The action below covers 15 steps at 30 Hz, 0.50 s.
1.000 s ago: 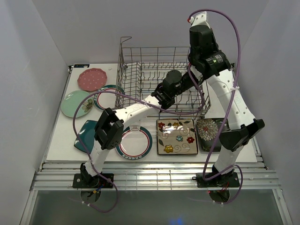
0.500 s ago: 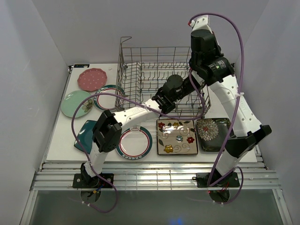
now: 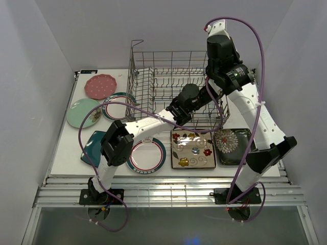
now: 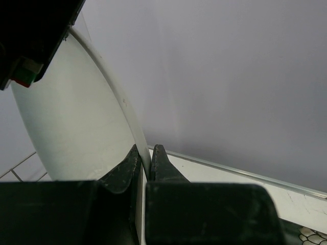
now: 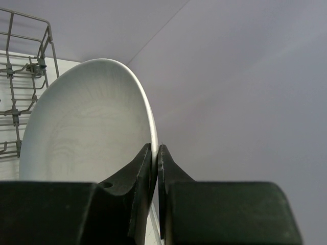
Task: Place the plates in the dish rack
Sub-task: Insert the plate into the dish rack.
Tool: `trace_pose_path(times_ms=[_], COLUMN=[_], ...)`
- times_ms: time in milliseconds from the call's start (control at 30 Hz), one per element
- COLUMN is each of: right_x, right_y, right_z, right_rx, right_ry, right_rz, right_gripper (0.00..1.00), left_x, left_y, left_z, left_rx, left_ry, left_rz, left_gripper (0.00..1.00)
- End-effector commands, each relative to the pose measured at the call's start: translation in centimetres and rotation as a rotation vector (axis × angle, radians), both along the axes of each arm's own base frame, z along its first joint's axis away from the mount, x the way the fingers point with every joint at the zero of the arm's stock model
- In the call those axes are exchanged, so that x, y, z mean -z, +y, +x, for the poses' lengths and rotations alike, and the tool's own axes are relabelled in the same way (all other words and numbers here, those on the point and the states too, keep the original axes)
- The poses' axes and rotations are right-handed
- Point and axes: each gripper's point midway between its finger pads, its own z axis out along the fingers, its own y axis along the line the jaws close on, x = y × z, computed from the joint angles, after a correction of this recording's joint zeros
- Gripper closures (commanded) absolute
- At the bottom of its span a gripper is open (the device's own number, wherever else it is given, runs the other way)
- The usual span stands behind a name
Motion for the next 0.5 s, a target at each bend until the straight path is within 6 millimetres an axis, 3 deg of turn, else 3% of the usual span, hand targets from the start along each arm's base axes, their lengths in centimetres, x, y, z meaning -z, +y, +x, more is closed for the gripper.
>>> trace_pose_path(times_ms=[0, 467], right_x=[-1.2, 1.4], right_y=[6.0, 6.8], right_z=[2.7, 4.0], right_rx=[-0.184, -0.206], right_ry=[-0.111, -0.058], right_rz=[0.06, 0.047], right_gripper=[0.92, 0.92], left_x=[-3.4, -1.9], left_y=[-1.5, -1.4], left_z=[-11.5, -10.6], left_rx=[0.373, 0.386], left_ry=[0.11, 0.167], left_rz=[0.026, 0.03], left_gripper=[1.0, 1.0])
